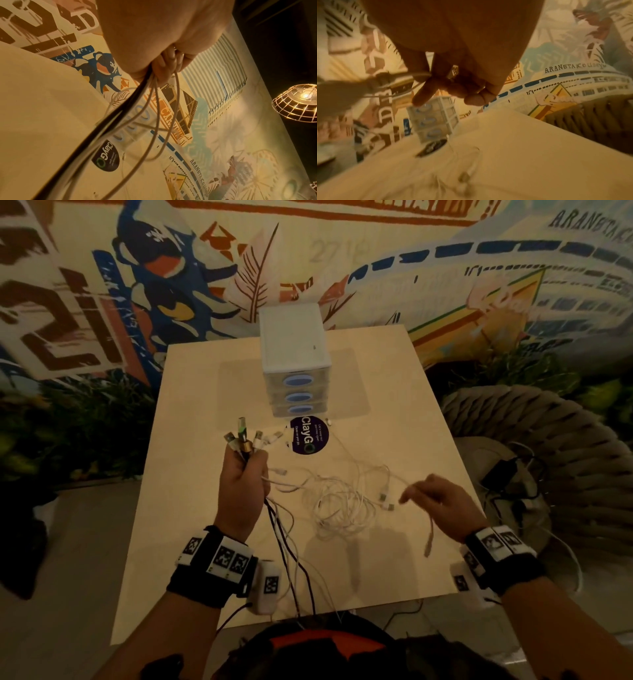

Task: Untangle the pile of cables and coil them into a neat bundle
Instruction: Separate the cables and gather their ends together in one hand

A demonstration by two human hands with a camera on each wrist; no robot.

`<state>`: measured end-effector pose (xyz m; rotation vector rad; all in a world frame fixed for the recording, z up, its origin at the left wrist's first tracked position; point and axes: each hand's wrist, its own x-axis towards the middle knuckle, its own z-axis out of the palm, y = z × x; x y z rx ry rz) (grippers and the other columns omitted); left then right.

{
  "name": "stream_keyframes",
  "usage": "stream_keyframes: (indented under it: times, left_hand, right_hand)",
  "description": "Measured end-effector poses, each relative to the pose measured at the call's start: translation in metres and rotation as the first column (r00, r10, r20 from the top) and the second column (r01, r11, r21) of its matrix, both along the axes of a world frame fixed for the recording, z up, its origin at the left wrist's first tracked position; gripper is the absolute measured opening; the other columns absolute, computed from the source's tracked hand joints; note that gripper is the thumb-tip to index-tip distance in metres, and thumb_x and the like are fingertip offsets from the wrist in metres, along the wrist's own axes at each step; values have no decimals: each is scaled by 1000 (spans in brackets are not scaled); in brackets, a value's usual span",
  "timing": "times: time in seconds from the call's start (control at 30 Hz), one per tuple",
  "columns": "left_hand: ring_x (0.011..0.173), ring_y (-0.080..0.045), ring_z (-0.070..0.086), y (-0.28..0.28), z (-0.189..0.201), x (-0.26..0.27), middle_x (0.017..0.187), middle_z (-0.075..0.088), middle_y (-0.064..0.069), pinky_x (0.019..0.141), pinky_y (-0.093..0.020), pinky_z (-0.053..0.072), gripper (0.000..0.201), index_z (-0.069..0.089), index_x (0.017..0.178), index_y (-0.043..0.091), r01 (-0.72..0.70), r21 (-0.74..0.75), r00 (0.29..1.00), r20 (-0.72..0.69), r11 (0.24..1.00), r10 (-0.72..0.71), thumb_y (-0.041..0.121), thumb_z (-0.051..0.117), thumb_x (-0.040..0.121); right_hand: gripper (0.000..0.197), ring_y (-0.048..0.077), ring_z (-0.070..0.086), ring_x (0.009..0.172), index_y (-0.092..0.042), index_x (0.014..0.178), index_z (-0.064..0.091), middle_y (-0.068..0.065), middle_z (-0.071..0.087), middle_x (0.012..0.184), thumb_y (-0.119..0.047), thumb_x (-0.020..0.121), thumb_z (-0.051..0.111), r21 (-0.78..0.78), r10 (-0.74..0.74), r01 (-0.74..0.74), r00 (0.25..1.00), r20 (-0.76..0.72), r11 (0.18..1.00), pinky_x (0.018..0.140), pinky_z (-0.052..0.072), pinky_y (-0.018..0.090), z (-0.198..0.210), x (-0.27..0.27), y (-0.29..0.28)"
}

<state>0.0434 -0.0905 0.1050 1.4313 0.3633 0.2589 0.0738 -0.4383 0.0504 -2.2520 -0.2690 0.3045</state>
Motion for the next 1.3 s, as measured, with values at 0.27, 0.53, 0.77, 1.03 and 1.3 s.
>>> stream_keyframes:
  times: [0.27, 0.53, 0.77, 1.03, 1.3]
  left_hand:
    - [47, -8, 25, -9, 29, -10, 57, 32, 9, 43, -22, 24, 15, 41, 80, 20, 78, -128, 995, 77, 989, -68, 12, 49, 91]
    - [48, -9, 27, -23, 45, -28, 57, 36, 10, 46, -23, 28, 9, 41, 87, 17, 375, -148, 927, 58, 915, -370, 13, 46, 94]
    - [52, -13, 26, -38, 50, -36, 59, 33, 6, 52, -35, 19, 31, 61, 76, 37, 458, -173, 886, 8, 872, -464, 12, 50, 91]
    - [50, -12, 24, -18, 56, -40, 58, 30, 4, 52, -36, 13, 31, 57, 70, 33, 473, -249, 874, 6, 845, -487, 10, 49, 89]
    - [52, -10, 26, -9, 56, -38, 61, 33, 4, 53, -29, 16, 7, 51, 90, 19, 490, -251, 852, -61, 835, -519, 14, 52, 87]
  right_hand:
    - [13, 6, 71, 78, -34, 94, 81, -10, 78, 88, -42, 88, 74, -225, 101, -334, 731, -675, 915, 76, 58, 21, -72, -86, -28]
    - [38, 1, 57, 66, -39, 92, 66, -10, 62, 75, -74, 75, 69, -407, 142, -285, 927, -348, 868, 63, 45, 18, -18, -67, 0]
    - [59, -1, 56, 108, -42, 140, 49, -19, 55, 124, -54, 87, 72, 70, 236, -249, 959, 155, 966, 86, 43, 10, 67, -23, 104]
    - [28, 8, 70, 99, -30, 124, 62, -8, 74, 104, -38, 97, 65, 238, 276, -260, 960, -38, 936, 93, 57, 38, 78, -7, 131]
    - [24, 20, 71, 76, -9, 103, 70, 1, 75, 89, -23, 85, 75, 594, 207, -178, 978, 19, 785, 75, 57, 35, 114, -18, 140]
